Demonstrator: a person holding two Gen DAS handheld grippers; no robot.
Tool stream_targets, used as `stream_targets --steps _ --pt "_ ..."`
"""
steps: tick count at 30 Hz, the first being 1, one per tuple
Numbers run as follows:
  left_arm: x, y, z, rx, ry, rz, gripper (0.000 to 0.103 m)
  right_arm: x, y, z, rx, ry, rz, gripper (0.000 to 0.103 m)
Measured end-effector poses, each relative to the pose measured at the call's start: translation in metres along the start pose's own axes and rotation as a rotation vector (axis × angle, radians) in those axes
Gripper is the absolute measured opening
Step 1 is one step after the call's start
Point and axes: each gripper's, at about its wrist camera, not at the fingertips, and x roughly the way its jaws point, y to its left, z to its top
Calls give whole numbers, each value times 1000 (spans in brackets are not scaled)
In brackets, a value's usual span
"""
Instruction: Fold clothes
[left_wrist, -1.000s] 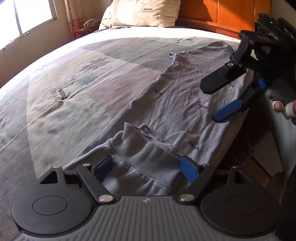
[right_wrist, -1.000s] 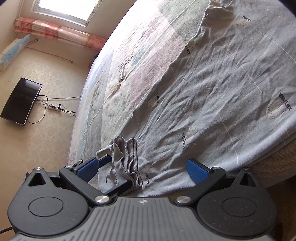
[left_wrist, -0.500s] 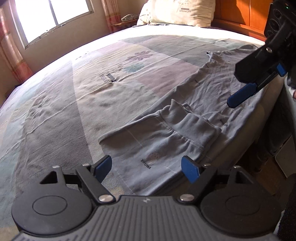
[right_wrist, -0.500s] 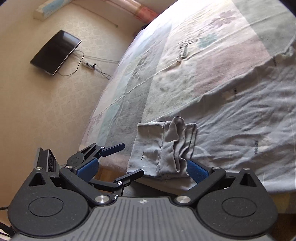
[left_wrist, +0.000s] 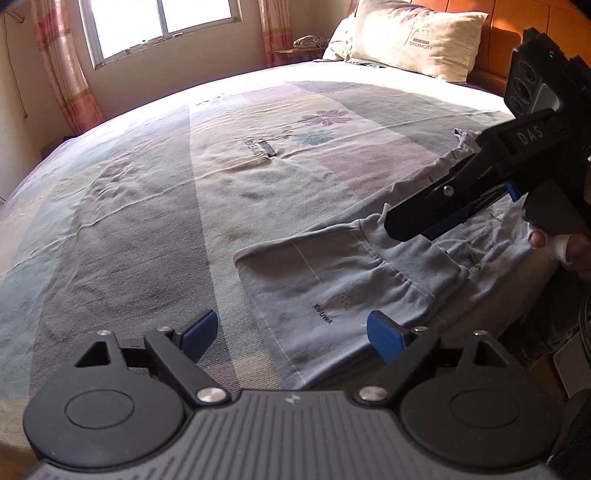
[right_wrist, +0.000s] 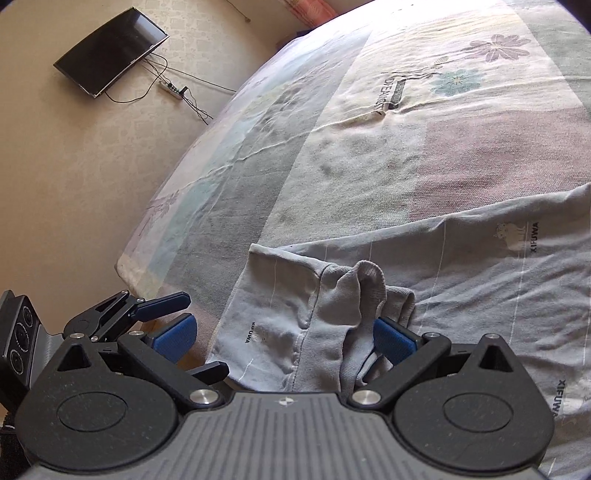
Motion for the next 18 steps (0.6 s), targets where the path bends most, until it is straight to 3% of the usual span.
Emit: stream_targets --steps 11,18 --pt "5 -1 -3 21 9 5 88 5 -9 9 68 -26 6 103" --pt "2 3 -5 4 5 10 88 -4 -23 -2 290 -3 248 103"
